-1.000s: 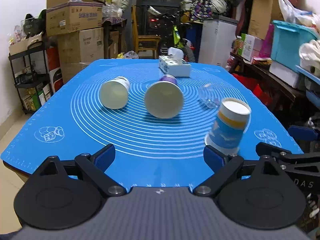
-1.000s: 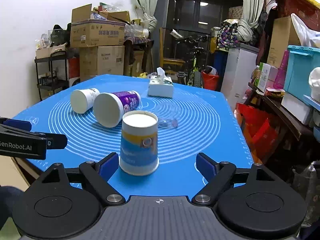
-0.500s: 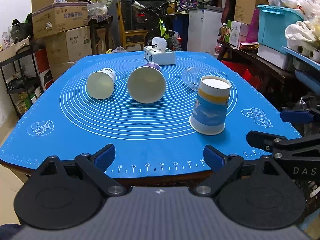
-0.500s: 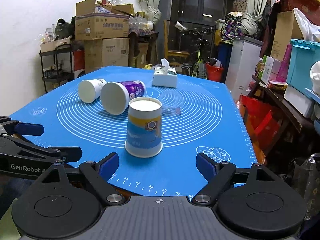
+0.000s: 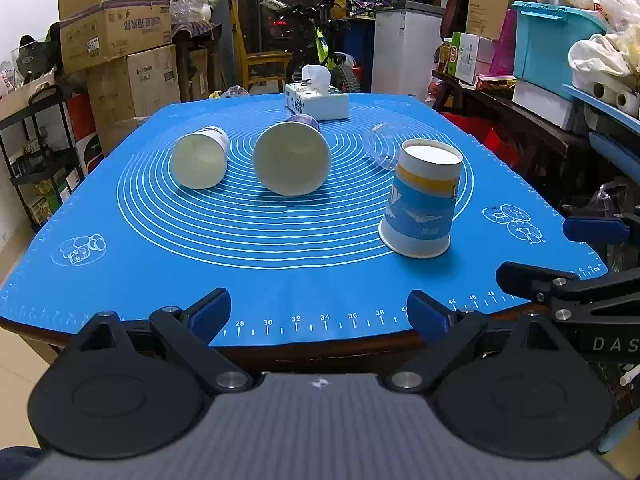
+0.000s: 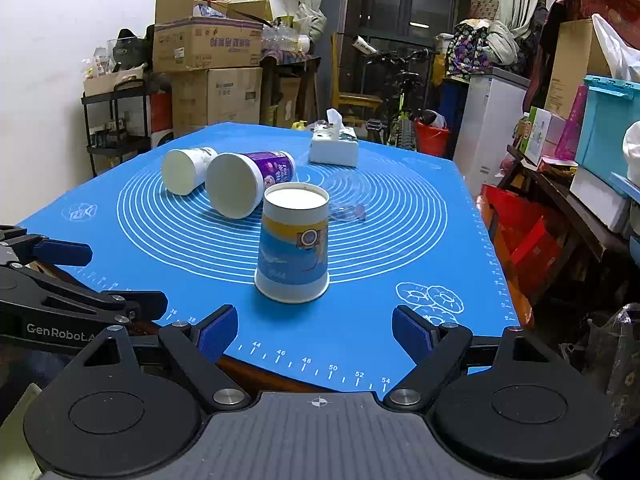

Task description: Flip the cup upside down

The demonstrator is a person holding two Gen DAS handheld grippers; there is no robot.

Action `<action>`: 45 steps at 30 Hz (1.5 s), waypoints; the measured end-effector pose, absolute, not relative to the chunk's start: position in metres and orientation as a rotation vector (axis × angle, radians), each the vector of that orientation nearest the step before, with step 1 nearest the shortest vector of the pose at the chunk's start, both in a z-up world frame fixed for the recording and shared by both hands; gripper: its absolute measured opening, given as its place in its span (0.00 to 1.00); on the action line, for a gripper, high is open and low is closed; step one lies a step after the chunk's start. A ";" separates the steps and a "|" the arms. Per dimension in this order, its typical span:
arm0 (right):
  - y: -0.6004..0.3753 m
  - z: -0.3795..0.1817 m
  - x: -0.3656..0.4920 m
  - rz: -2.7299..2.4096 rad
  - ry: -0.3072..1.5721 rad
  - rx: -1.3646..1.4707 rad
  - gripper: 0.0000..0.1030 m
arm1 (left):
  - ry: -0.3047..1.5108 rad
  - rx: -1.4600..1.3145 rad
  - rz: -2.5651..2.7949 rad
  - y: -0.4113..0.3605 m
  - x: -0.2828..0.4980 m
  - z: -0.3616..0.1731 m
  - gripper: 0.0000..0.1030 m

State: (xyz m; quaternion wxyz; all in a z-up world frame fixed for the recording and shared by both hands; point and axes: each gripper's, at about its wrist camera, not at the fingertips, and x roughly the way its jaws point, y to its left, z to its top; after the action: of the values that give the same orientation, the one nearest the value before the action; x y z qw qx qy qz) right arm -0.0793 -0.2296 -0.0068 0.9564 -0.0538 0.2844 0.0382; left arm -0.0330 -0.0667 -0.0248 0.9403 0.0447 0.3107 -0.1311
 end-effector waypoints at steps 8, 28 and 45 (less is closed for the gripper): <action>-0.229 -0.007 -0.079 0.083 0.582 -0.111 0.84 | 0.633 0.091 -0.267 -0.066 -0.033 -0.025 0.92; -0.231 -0.009 -0.080 0.080 0.583 -0.110 0.84 | 0.630 0.094 -0.264 -0.065 -0.033 -0.024 0.92; -0.231 -0.008 -0.080 0.081 0.583 -0.110 0.84 | 0.630 0.093 -0.263 -0.065 -0.033 -0.024 0.92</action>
State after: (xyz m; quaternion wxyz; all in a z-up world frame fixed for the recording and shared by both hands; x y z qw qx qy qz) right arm -0.0799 -0.2314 -0.0084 0.9555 -0.0540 0.2873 0.0398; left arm -0.0329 -0.0651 -0.0236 0.9412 0.0455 0.3090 -0.1289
